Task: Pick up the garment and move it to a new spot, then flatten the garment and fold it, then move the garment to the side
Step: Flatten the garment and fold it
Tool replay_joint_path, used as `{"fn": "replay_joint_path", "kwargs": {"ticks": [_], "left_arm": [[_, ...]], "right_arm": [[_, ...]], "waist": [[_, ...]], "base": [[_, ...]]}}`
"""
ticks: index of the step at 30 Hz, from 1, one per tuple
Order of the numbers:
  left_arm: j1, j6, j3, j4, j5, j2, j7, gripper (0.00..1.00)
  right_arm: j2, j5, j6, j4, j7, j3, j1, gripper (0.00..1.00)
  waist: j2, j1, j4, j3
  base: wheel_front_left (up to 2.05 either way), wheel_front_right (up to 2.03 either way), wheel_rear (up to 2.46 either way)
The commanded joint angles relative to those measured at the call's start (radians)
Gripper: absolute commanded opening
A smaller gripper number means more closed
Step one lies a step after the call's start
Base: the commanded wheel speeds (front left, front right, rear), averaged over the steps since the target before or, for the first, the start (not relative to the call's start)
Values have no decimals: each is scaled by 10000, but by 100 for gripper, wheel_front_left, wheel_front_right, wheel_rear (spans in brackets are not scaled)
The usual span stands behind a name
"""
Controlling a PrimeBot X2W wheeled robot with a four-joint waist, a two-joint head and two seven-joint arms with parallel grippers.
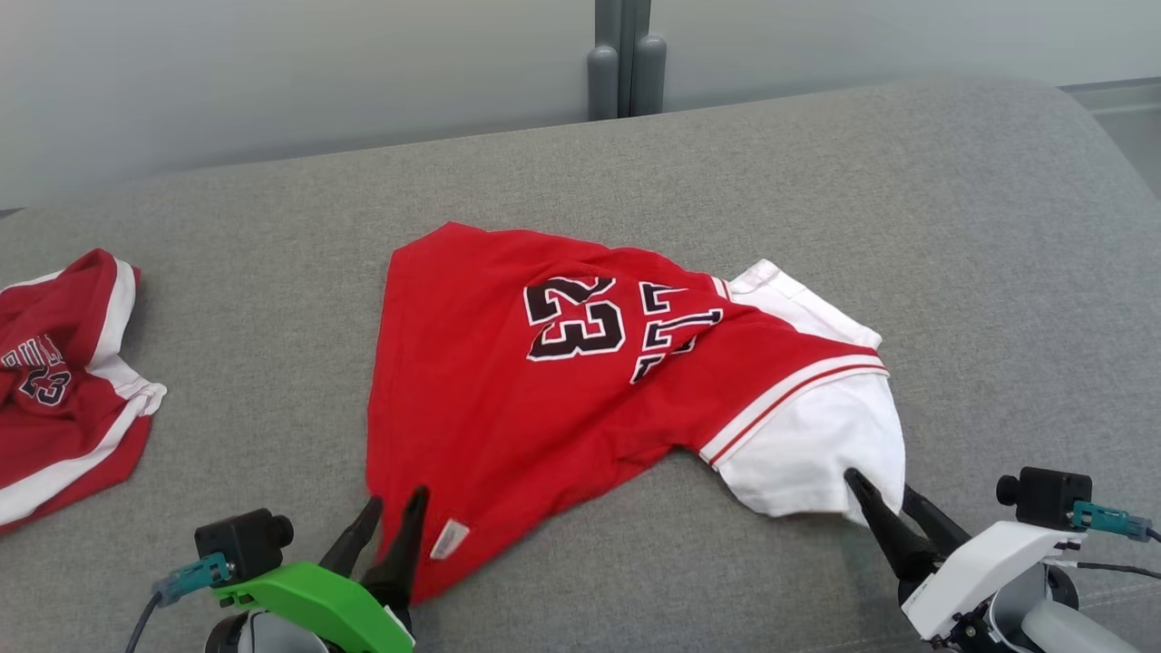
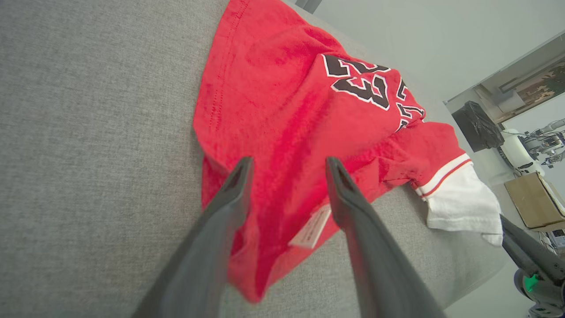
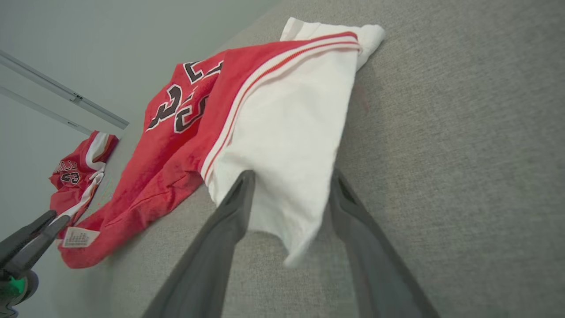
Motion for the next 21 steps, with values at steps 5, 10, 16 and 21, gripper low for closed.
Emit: {"fn": "replay_joint_path", "kwargs": {"ticks": [5,10,16,21], "left_arm": [[-125,-69,51,86,-86,0,-26,100],[-156,10,178,-71,25,163,-196,100],[-124,210,320,-475,269,363,-445,100],[124,491,266,-813,516,449,-585,100]], "right_arm": [[-81,213,4,113,-43,153,-127,100],[-173,254,4,62,-94,54,-102,100],[-288,95,4,-210,-126,-349,26,100],[-353,-121,4,-458,-139,-707,307,100]], "waist": [[0,0,2,-61],[0,0,10,-120],[0,0,17,-258],[0,0,48,-422]], "base": [[0,0,0],[0,0,0],[0,0,0],[0,0,0]]}}
